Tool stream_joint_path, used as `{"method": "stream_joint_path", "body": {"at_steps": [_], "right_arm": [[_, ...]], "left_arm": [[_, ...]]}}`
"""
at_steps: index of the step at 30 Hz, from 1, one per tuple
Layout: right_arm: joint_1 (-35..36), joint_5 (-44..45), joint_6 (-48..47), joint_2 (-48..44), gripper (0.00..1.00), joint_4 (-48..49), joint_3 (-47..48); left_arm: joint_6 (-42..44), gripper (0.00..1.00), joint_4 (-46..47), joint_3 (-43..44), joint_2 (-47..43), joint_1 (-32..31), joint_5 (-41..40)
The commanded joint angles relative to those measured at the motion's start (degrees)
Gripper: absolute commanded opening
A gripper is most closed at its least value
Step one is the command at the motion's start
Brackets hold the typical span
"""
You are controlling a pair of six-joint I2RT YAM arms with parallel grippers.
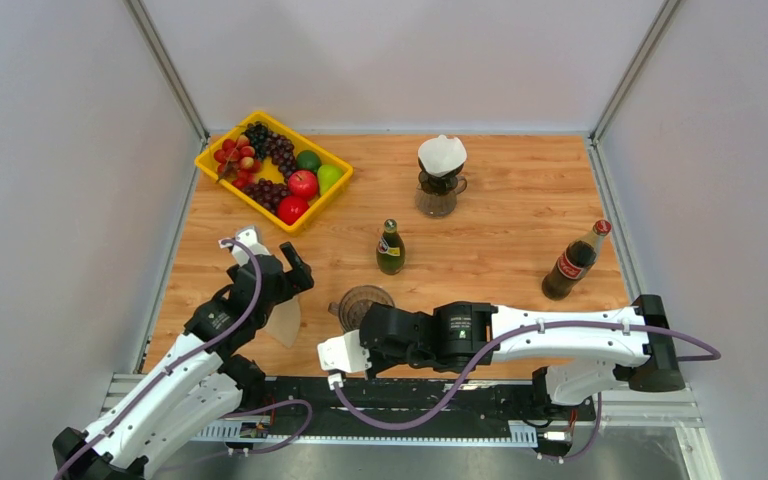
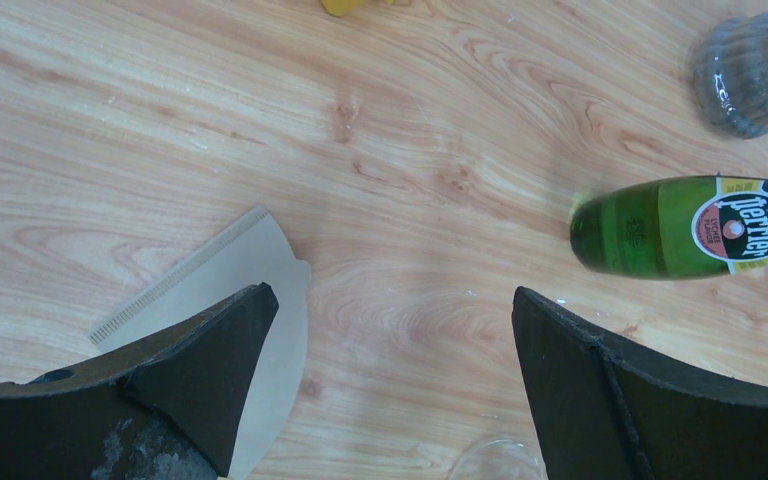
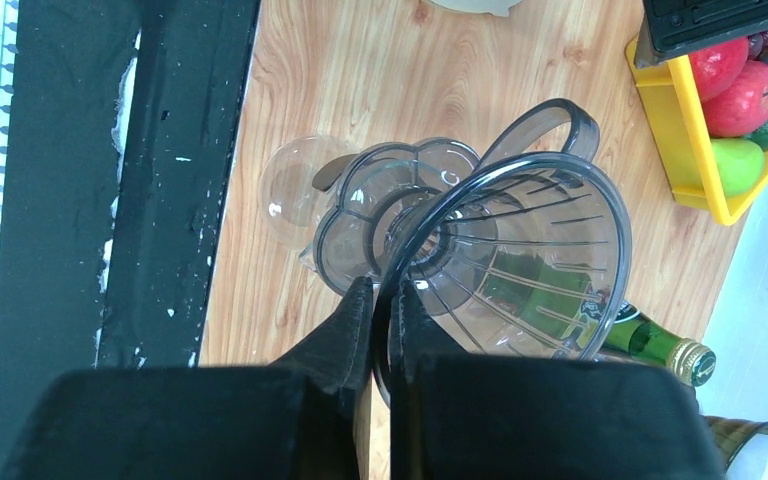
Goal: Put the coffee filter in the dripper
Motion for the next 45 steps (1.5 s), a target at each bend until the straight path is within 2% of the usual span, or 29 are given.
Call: {"method": "stream_joint_path", "body": {"at_steps": [1, 8, 25, 31, 41, 45], "right_arm": [[0.29, 1.5, -0.43, 0.46, 0.06, -0.19, 2.37], [0.31, 1.38, -0.31, 0.17, 0.13, -0.19, 1.75], [-2.15, 2.13, -0.87, 0.01, 0.16, -2.26, -0.09], [-2.17, -0.23, -1.33, -0.04, 0.26, -2.89, 1.19], [-2.17, -2.54, -2.69, -1.16, 0.56, -2.92, 4.35], [-2.12, -2.91, -2.81, -2.01, 0.65, -2.86, 6.5]], "left_arm": [[-0.66, 1.0, -0.05, -0.32, -0.98, 0.47, -0.67], [-0.75, 1.0, -0.17, -0.32, -1.24, 0.45, -0.82], [-1.09, 1.0, -0.37, -0.33, -1.4, 0.47, -1.0], [-1.05, 1.0, -0.48, -0.21, -1.42, 0.47, -1.14], [-0.94, 1.0, -0.47, 0.33, -1.29, 0.53, -1.16], [-1.2, 1.0, -0.75, 0.53, -1.05, 0.56, -1.31]]}}
